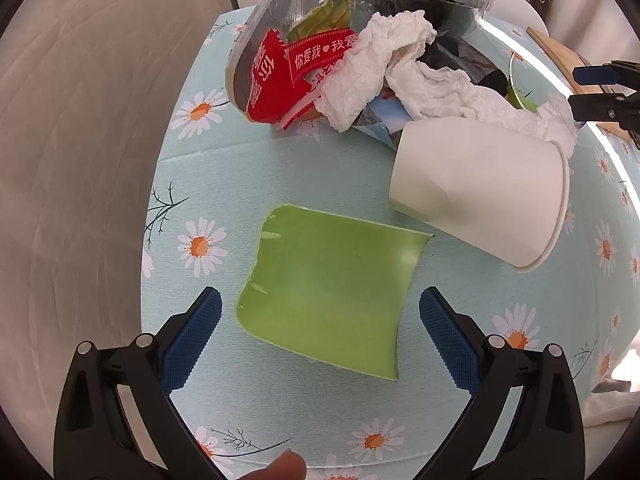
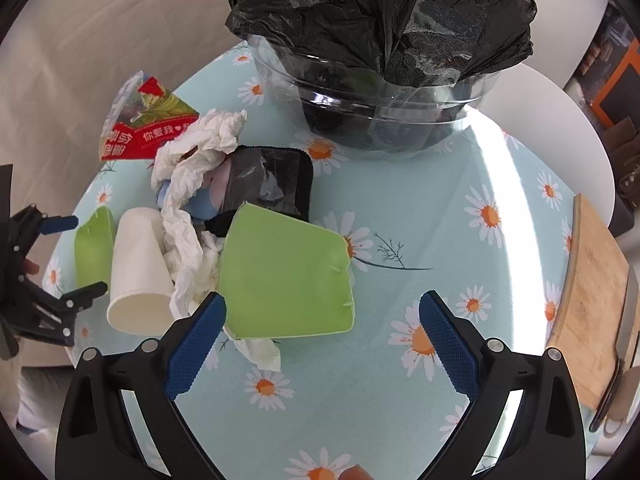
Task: Collect trash
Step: 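Lower the right gripper onto the green plastic scoop and close it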
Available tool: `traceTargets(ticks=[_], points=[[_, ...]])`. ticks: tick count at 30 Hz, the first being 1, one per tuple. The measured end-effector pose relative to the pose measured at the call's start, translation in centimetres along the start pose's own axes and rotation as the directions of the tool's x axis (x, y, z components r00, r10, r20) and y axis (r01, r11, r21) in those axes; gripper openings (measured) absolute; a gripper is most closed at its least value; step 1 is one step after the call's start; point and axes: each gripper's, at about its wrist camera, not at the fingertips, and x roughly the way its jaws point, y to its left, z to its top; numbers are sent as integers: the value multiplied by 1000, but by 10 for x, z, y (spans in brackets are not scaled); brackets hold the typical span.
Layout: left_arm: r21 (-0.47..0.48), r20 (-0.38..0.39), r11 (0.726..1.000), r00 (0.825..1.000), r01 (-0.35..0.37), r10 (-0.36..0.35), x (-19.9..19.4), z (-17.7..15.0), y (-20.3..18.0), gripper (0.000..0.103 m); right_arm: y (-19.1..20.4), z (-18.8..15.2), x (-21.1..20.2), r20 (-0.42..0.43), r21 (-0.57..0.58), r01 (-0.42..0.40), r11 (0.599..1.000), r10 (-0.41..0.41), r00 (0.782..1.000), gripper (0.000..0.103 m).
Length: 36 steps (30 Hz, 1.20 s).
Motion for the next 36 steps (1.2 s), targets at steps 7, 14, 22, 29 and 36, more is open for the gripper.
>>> traceTargets(ticks=[7,14,22,29,36], points=[[46,-41,998,998,39,-37,15,2,1,97,-15,6,24,-41,63,-70,996,72,997,93],[46,-82,995,993,87,-83,29,8,4,98,-28,11,51,-95,100,-4,995,13,995,93],[71,-73,993,993,98,-92,32,6,8,99,-36,1,79,-165,171,60,983,-32,986,96],[75,-53,992,994,99,-95,29,8,9,99,-37,-3,77,-143,163,60,985,-37,989,96],[67,-60,993,994,98,-94,28,7,10,99,-41,-5,75,-145,166,59,984,-35,989,97]])
